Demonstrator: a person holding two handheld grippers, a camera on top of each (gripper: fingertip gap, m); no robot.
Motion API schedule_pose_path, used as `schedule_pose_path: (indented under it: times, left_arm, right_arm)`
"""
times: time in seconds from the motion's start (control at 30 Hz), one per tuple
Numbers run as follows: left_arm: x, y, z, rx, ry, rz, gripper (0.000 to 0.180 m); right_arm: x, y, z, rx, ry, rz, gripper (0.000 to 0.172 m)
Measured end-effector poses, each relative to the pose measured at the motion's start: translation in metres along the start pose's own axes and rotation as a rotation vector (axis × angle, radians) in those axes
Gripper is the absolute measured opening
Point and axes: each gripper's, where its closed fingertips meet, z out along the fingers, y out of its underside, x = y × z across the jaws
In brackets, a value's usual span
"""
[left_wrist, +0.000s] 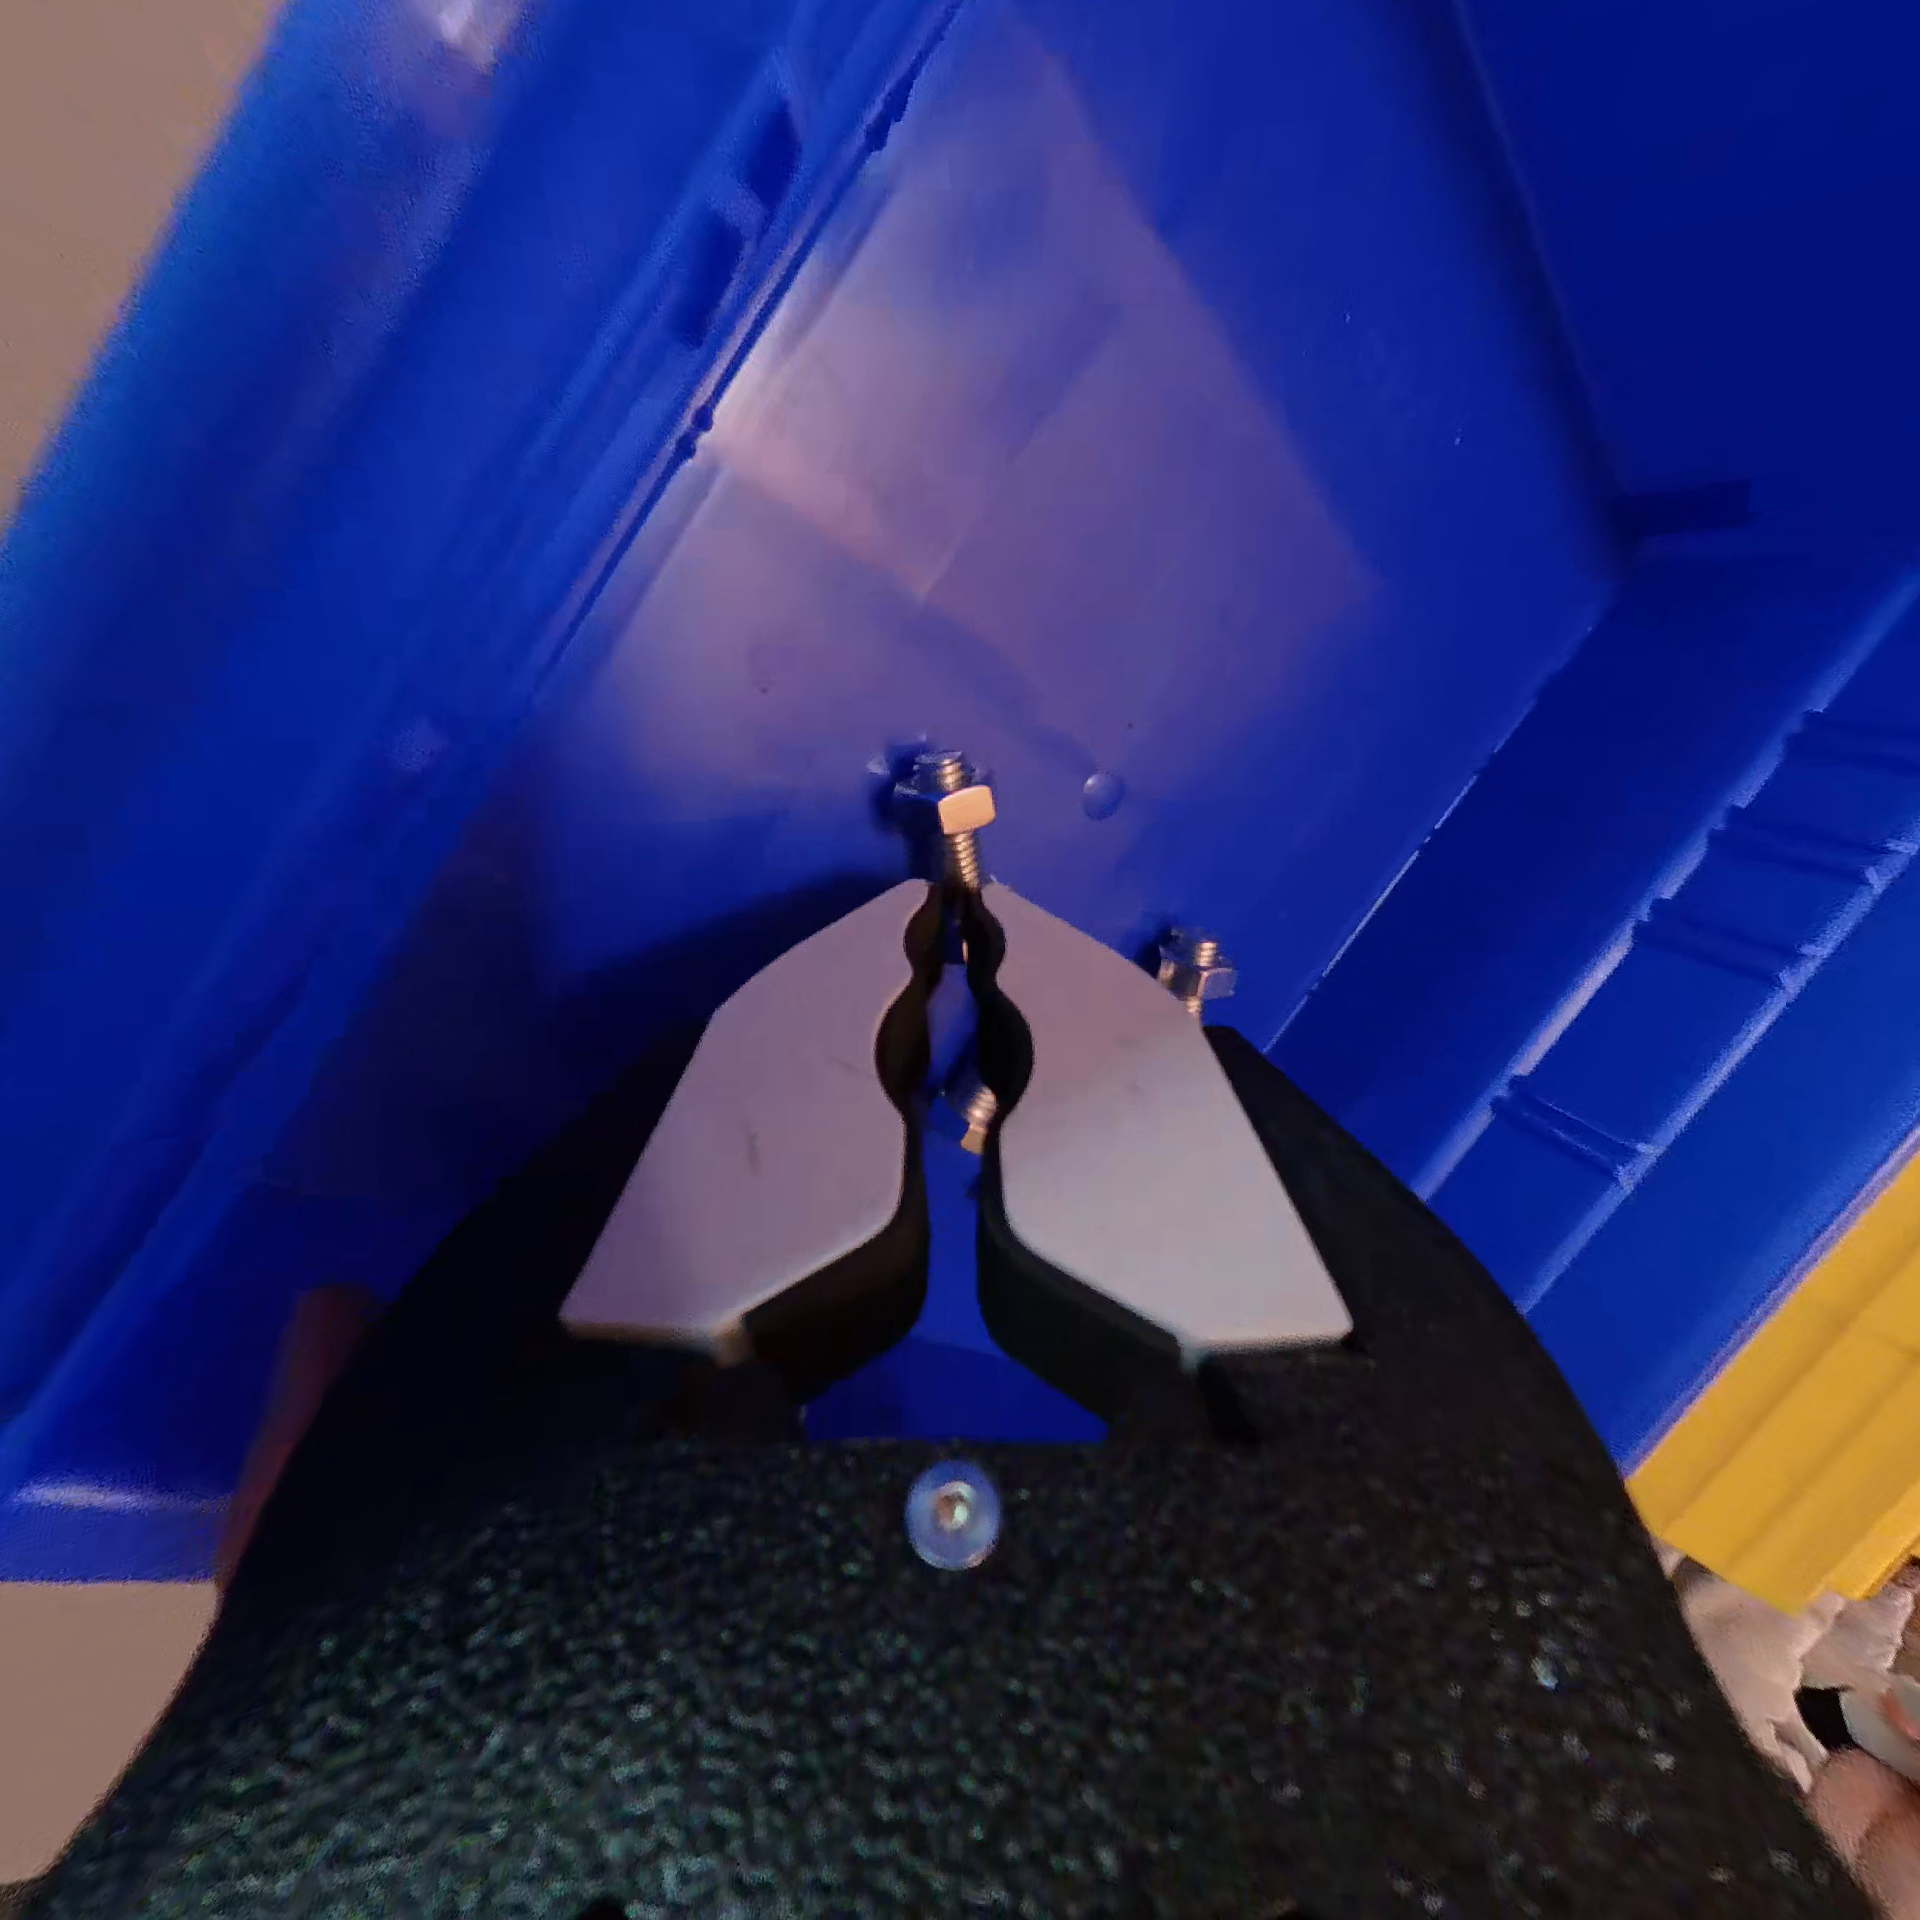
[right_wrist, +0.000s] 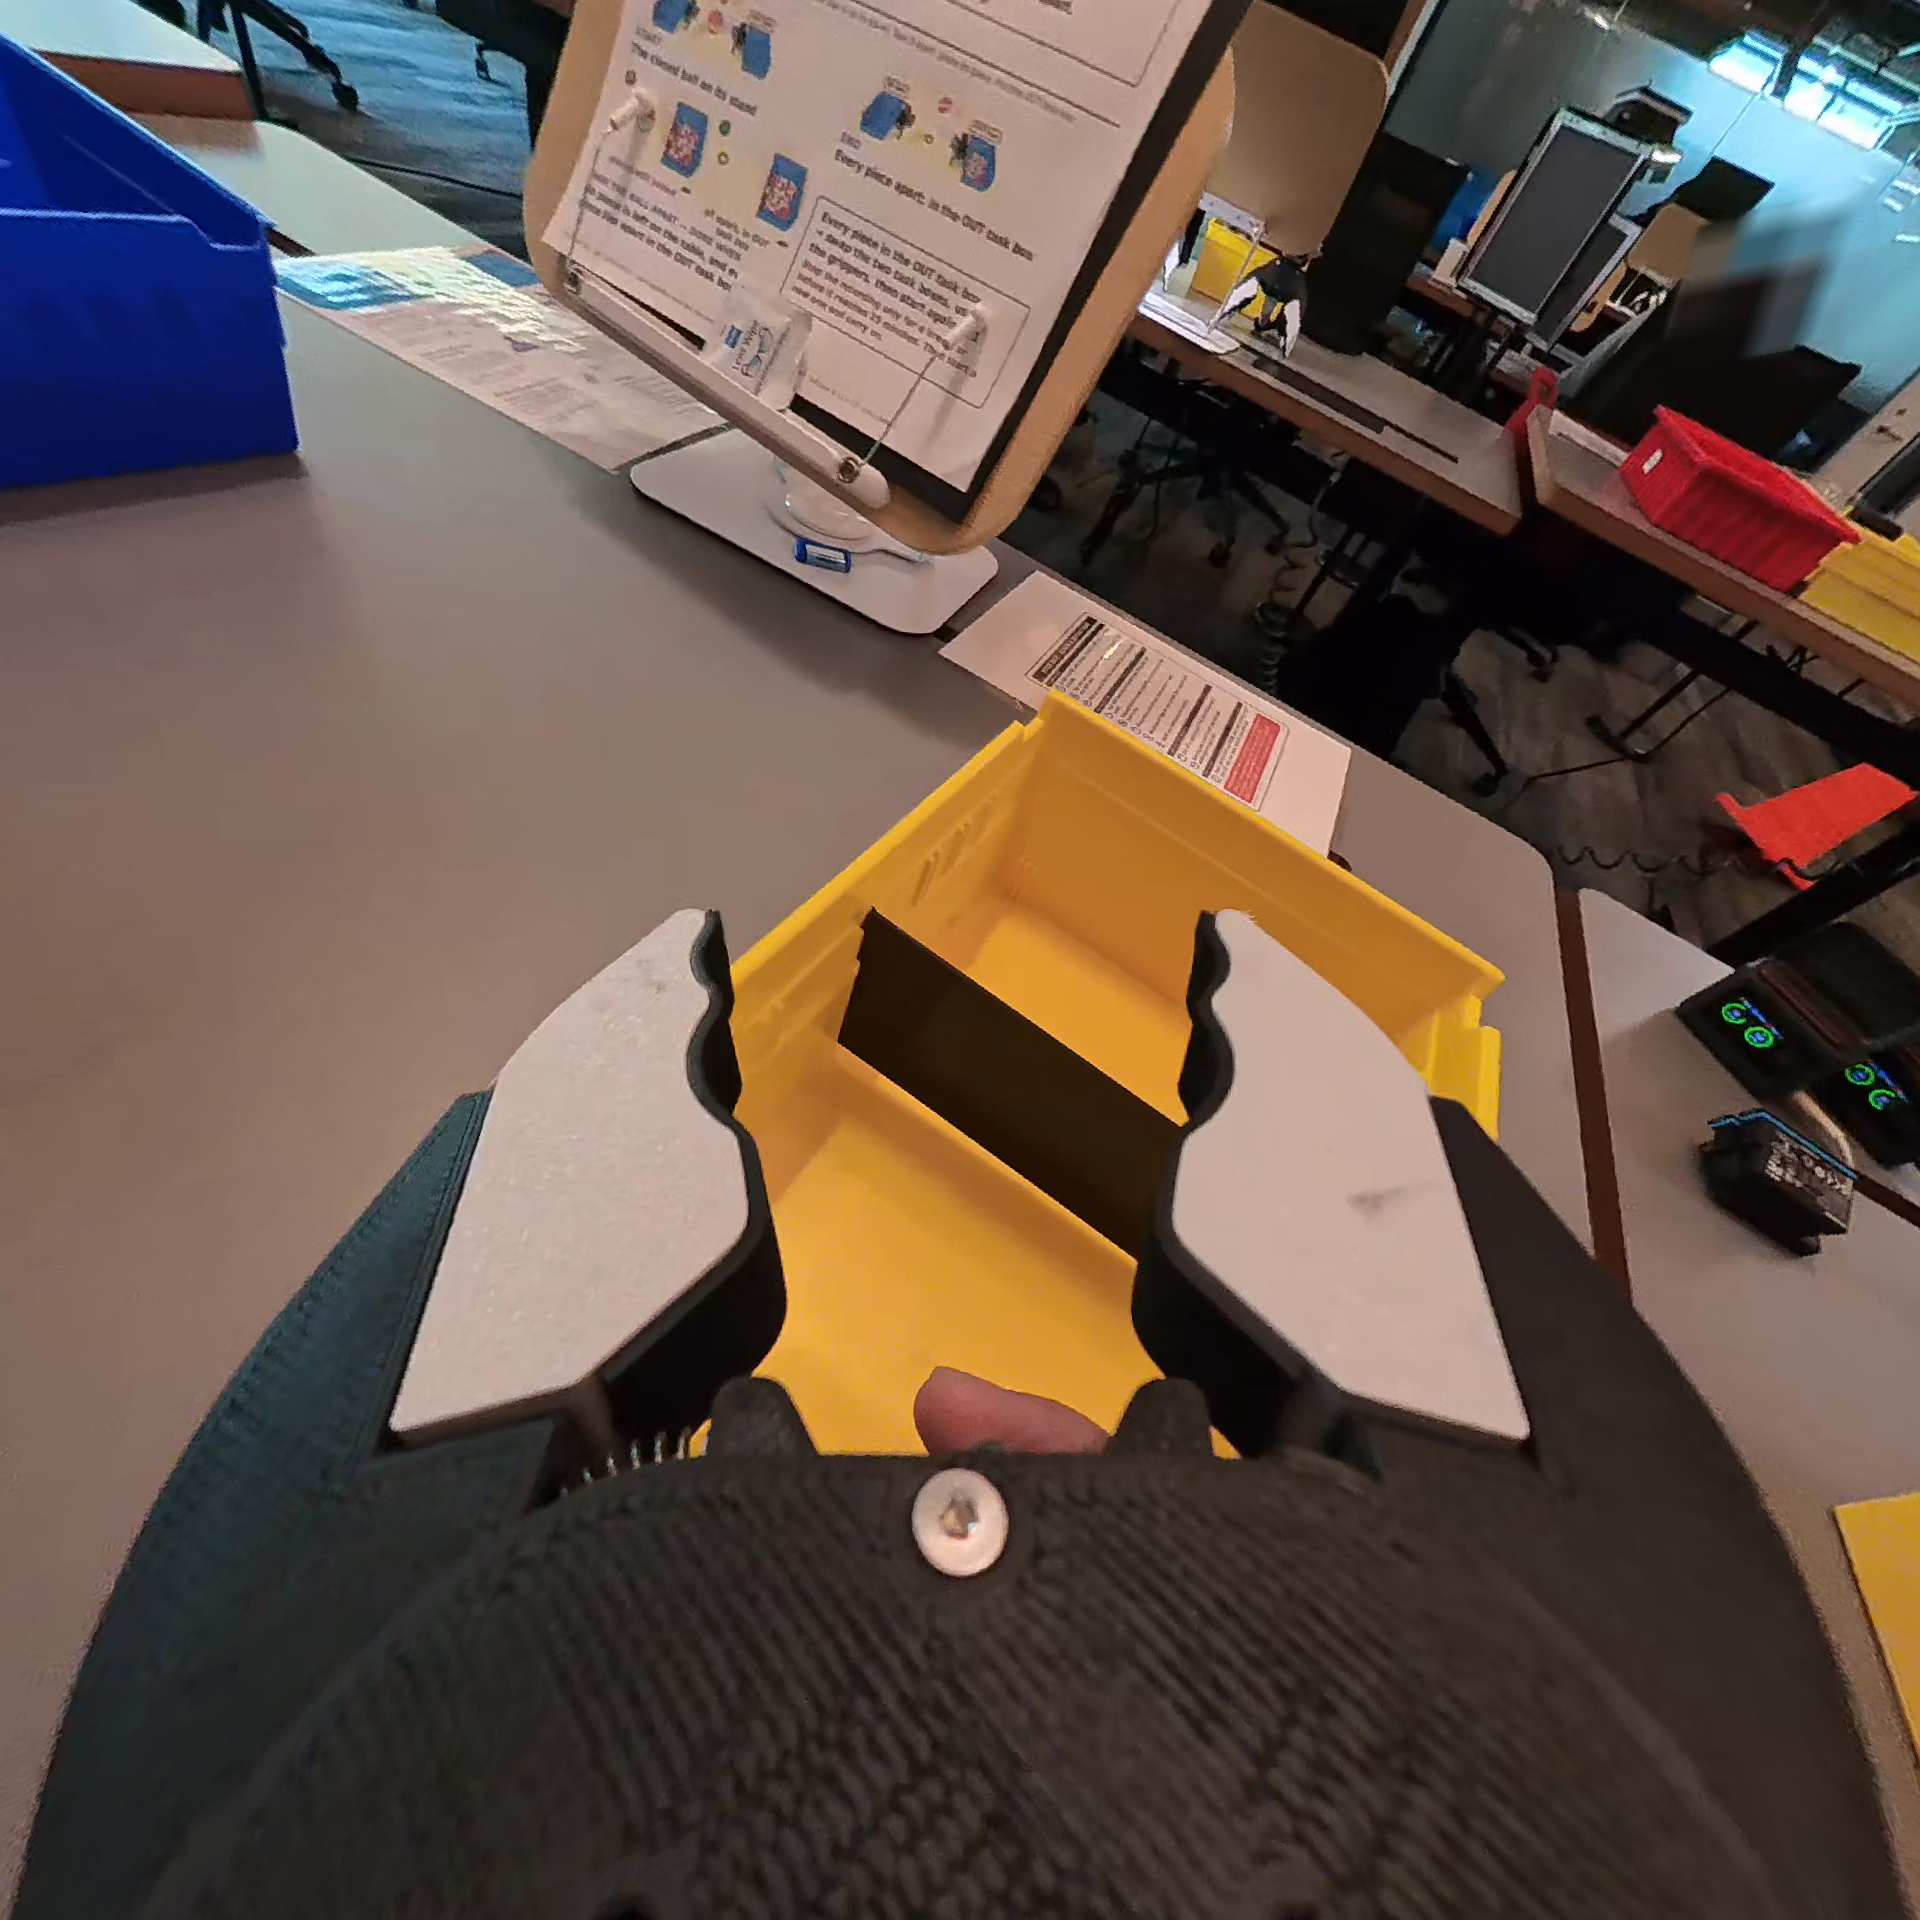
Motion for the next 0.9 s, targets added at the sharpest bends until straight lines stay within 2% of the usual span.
schedule_pose_path:
  times: [0.3,0.4,0.47,0.8,0.9]
  left_arm:
    - [0.006,-0.005,0.004,-0.018,-0.019,-0.035,0.005]
    - [0.005,-0.008,0.003,-0.016,-0.039,-0.046,0.022]
    - [0.005,-0.01,0.004,-0.008,-0.049,-0.05,0.026]
    - [0.013,-0.01,0.013,0.005,-0.01,-0.172,0.016]
    - [0.013,-0.008,0.013,-0.03,-0.018,-0.127,0.013]
  right_arm:
    - [-0.017,0.002,0.009,-0.018,-0.062,-0.004,0.083]
    - [-0.02,0.004,0.009,-0.025,-0.073,-0.02,0.082]
    - [-0.021,0.005,0.01,-0.027,-0.079,-0.016,0.082]
    - [-0.029,0.012,0.016,-0.064,-0.101,-0.045,0.081]
    - [-0.03,0.013,0.018,-0.066,-0.112,-0.042,0.081]
